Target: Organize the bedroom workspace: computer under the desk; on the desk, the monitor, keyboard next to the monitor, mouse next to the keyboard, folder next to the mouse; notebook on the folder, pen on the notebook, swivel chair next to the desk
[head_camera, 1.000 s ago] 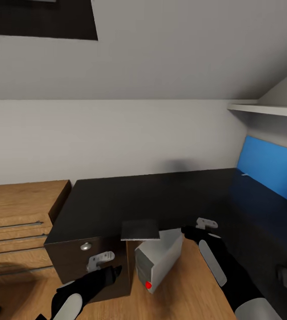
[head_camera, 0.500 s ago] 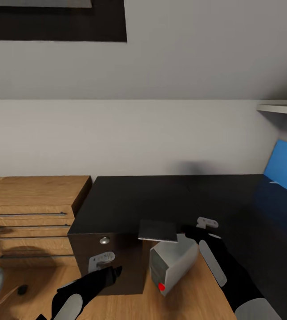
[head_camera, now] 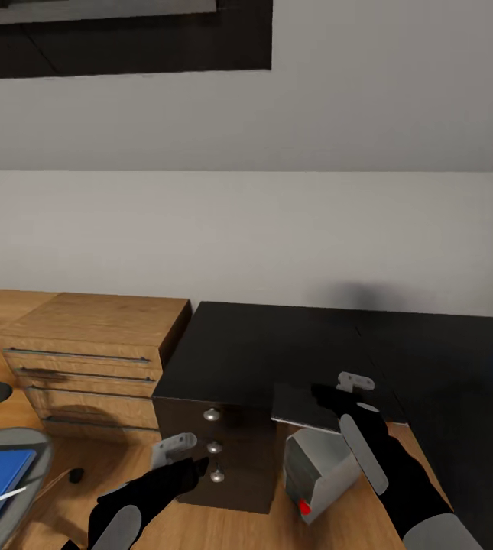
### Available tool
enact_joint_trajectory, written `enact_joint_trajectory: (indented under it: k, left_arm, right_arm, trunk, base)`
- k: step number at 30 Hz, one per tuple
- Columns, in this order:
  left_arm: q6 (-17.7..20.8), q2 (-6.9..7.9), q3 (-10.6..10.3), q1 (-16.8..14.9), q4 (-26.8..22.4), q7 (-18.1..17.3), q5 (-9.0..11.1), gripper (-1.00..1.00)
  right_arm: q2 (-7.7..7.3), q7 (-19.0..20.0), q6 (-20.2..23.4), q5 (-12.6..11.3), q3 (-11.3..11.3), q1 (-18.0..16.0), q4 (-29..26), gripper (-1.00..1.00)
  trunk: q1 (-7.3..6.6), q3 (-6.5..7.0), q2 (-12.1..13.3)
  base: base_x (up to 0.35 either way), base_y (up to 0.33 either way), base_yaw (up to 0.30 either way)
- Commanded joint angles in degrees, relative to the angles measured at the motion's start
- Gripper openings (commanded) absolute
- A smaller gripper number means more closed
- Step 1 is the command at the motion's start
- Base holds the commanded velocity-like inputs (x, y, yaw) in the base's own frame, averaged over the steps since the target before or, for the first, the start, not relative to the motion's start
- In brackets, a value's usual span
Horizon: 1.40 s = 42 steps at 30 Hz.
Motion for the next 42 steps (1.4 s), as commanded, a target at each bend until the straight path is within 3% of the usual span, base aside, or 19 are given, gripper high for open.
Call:
enact_joint_trajectory:
  k: [1,15,26,29,35,38,39,40,41,42]
  left_arm:
    - [-0.04,0.05,-0.13,-0.08,-0.06,0.58,0.54,1.00]
    - [-0.13,0.05,-0.13,-0.08,-0.06,0.65,0.52,1.00]
    - [-0.28,0.11,0.07,-0.08,0.06,0.79,0.40,1.00]
    - [-0.39,0.13,2.17,-0.08,0.73,1.00,0.42,1.00]
    - [-0.76,0.22,4.20,-0.08,1.71,1.22,0.45,1.00]
    - [-1.76,0.16,8.73,-0.08,3.13,1.08,0.22,1.00]
    - [-2.08,0.15,9.39,-0.08,3.21,1.10,-0.10,1.00]
    - [-2.97,0.14,9.84,-0.08,3.27,1.20,-0.84,1.00]
    - [-8.04,0.41,10.44,-0.04,3.20,2.03,-3.39,1.00]
    - [-11.00,0.79,10.51,-0.02,3.12,3.36,-4.56,1.00]
  right_arm:
    - [-0.08,-0.58,0.12,-0.54,0.19,-0.04,-0.10,1.00]
    - [-0.07,-0.58,0.10,-0.49,0.61,-0.04,-0.02,1.00]
    - [-0.07,-0.58,0.03,-0.49,1.07,-0.04,0.17,1.00]
    - [-0.07,-0.58,-0.04,-0.49,1.58,-0.04,0.18,1.00]
    - [-0.07,-0.67,-0.15,-0.43,3.35,-0.04,0.15,1.00]
    - [-0.07,-0.80,-0.16,-0.20,4.61,-0.04,0.15,1.00]
    - [-0.07,-0.81,-0.16,0.01,4.72,-0.04,0.16,1.00]
    - [-0.05,-0.92,-0.16,0.40,4.88,-0.04,0.17,1.00]
    - [-0.05,-1.75,-0.16,1.15,5.76,-0.04,0.09,1.00]
    - [-0.04,-2.26,-0.15,1.28,6.16,-0.04,0.04,1.00]
  trunk:
    - [0.03,-0.06,-0.04]
    - [0.03,-0.06,-0.04]
    - [0.03,-0.06,-0.04]
    - [0.03,-0.06,-0.04]
    - [0.03,-0.06,-0.04]
    - [0.03,-0.06,-0.04]
    - [0.03,-0.06,-0.04]
    - [0.03,-0.06,-0.04]
    - [0.03,-0.06,-0.04]
    - [0.03,-0.06,-0.04]
  base:
    - [0.272,0.113,0.274]
    - [0.047,0.025,0.275]
    - [-0.112,0.233,0.275]
    - [-0.004,0.045,0.274]
    - [0.000,0.003,0.277]
    - [0.000,0.000,0.280]
    - [0.000,0.000,0.280]
    - [0.000,0.000,0.280]
    - [0.000,0.000,0.280]
    - [0.000,0.000,0.280]
